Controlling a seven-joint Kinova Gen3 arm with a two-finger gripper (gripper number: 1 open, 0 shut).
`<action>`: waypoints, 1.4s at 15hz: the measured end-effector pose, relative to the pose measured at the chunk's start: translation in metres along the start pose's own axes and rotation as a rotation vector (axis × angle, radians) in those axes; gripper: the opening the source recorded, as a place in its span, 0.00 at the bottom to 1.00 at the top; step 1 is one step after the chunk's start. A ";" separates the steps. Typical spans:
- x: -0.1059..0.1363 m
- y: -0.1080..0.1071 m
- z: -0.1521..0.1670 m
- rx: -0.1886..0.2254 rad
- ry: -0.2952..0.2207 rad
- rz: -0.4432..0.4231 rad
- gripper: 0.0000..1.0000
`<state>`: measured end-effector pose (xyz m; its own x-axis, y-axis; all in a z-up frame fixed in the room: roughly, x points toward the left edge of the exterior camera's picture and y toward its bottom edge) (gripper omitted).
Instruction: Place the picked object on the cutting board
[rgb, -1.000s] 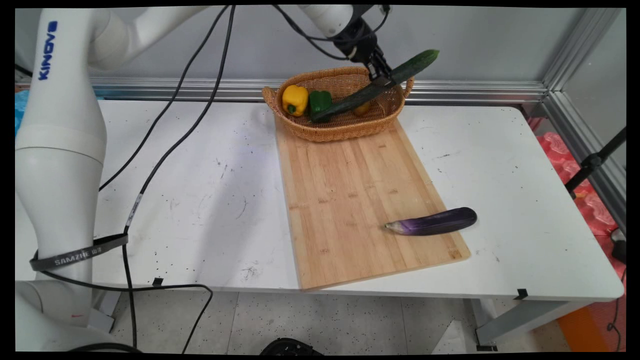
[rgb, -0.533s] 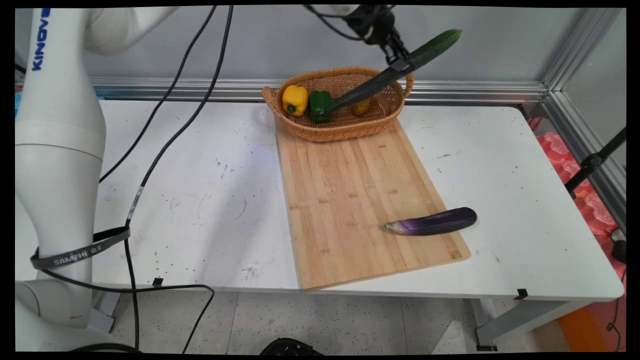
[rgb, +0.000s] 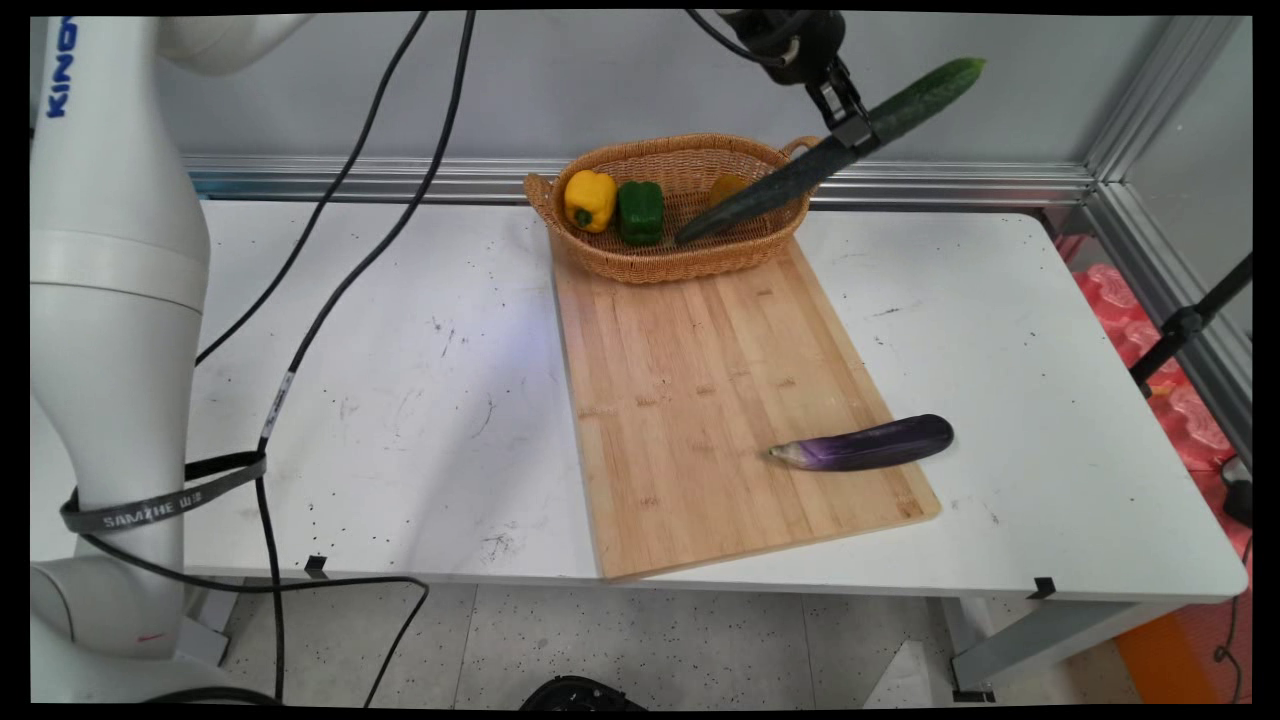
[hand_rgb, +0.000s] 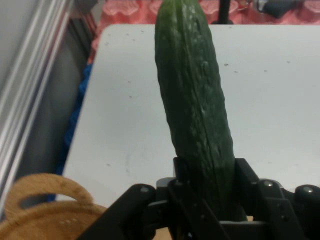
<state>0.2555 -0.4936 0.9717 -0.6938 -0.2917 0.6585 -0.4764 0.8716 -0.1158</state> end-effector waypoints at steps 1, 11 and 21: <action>-0.001 0.007 0.000 -0.005 -0.007 -0.016 0.00; -0.043 0.084 0.024 -0.071 -0.115 -0.017 0.00; -0.081 0.117 0.045 -0.115 -0.176 0.040 0.00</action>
<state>0.2318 -0.3854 0.8709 -0.7996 -0.3112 0.5136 -0.3883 0.9203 -0.0469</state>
